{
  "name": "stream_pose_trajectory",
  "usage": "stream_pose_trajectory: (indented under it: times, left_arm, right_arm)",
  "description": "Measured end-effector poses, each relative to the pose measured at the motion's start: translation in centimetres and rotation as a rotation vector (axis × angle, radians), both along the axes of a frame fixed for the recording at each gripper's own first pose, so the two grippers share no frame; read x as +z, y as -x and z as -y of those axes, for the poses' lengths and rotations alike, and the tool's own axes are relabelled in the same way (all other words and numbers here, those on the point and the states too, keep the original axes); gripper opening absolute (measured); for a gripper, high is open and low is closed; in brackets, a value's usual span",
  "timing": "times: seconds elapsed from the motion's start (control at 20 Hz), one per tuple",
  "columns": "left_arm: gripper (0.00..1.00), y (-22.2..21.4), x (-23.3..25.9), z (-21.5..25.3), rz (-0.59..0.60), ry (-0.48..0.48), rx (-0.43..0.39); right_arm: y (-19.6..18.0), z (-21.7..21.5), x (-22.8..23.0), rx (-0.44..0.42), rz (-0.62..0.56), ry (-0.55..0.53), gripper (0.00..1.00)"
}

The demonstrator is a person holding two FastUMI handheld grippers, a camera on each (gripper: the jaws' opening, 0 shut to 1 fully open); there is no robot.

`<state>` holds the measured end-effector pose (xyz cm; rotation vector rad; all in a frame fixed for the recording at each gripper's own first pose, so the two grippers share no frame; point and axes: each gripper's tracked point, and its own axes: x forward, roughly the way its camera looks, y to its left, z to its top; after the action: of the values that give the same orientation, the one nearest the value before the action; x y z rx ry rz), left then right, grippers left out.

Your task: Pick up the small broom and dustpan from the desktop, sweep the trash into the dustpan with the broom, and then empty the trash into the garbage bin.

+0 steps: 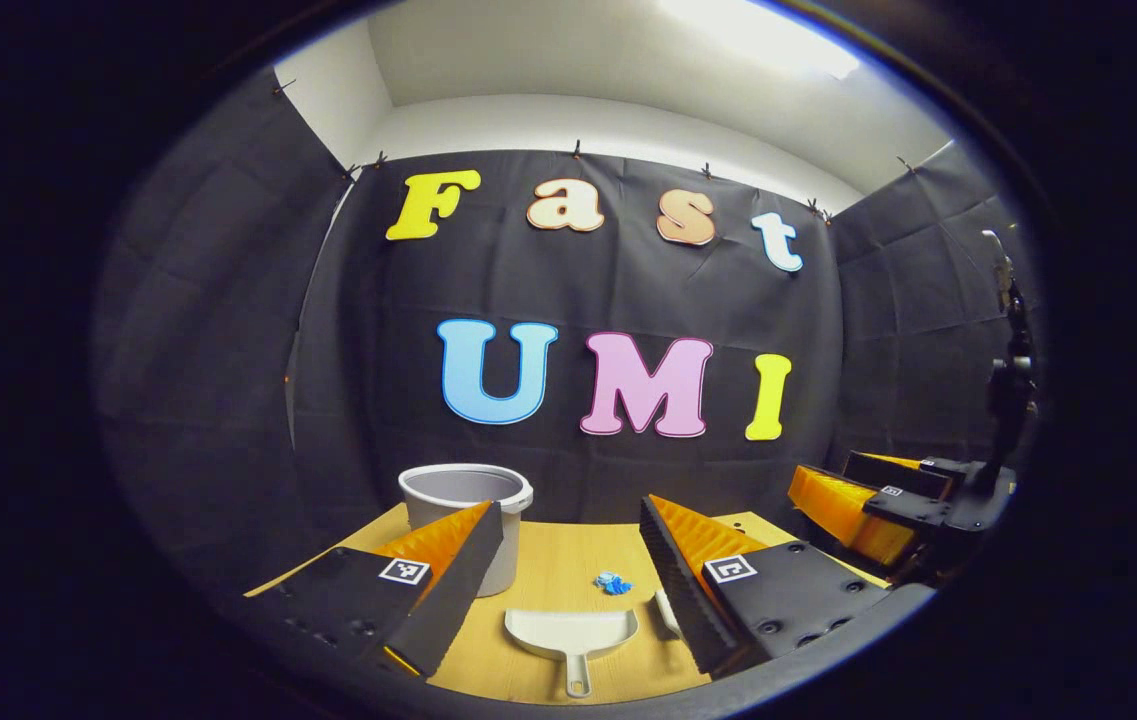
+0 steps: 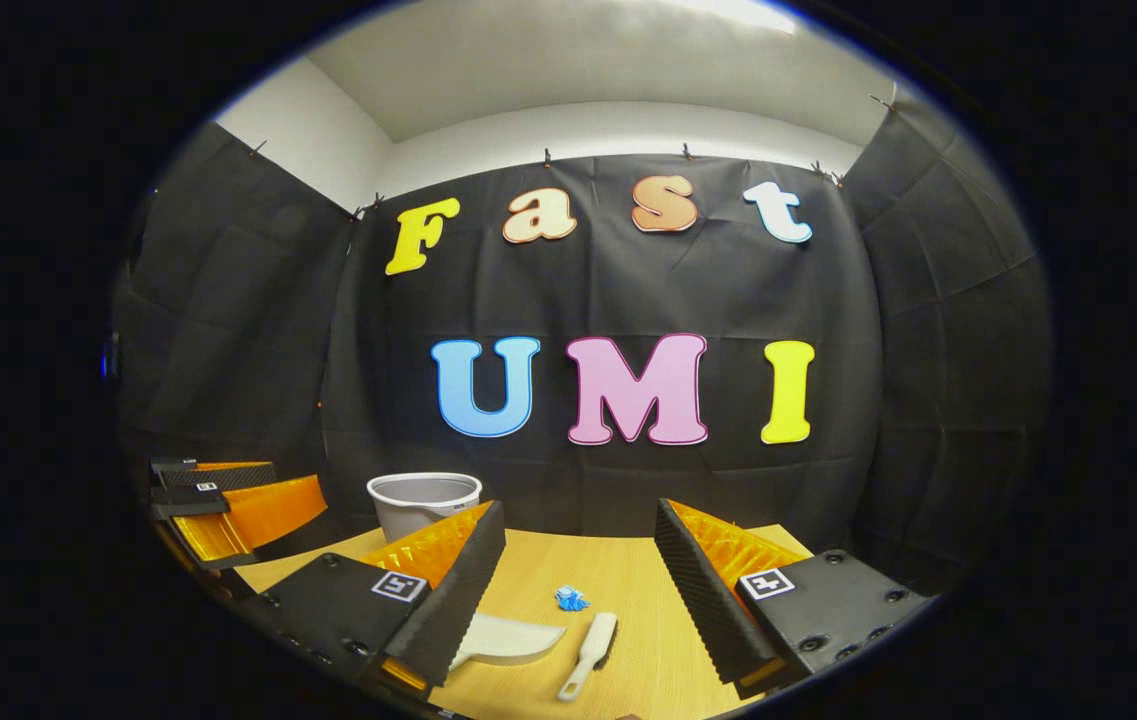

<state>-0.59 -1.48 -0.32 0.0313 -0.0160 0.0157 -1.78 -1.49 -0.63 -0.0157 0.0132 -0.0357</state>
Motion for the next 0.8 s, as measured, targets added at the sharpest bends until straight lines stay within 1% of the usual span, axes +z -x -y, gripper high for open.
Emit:
stream_pose_trajectory:
  times: [0.1, 0.3, 0.45, 0.55, 0.6, 0.8]
  left_arm:
    - [0.82, -0.1, -0.2, 0.5, -0.003, 0.008, -0.004]
    - [0.82, -0.1, -0.4, 0.8, 0.002, 0.001, 0.01]
    - [0.82, -0.2, -1.0, 0.9, -0.012, -0.02, 0.018]
    - [0.81, -0.2, -0.9, 1.2, -0.016, -0.019, 0.009]
    - [0.82, -0.1, -0.8, 1.1, -0.013, -0.014, 0.009]
    - [0.82, -0.4, -1.2, 0.6, -0.027, 0.003, 0.014]
  right_arm:
    - [0.6, 0.1, -1.0, -0.003, -0.028, 0.01, 0.97]
    - [1.0, -0.9, -1.4, 0.032, -0.042, 0.033, 0.97]
    - [0.9, -1.1, -1.4, 0.036, -0.042, 0.006, 0.97]
    - [0.9, -1.2, -1.1, 0.043, -0.037, 0.005, 0.97]
    - [0.9, -1.1, -0.9, 0.043, -0.032, 0.007, 0.97]
    - [0.9, -0.4, -1.3, 0.029, -0.051, 0.022, 0.97]
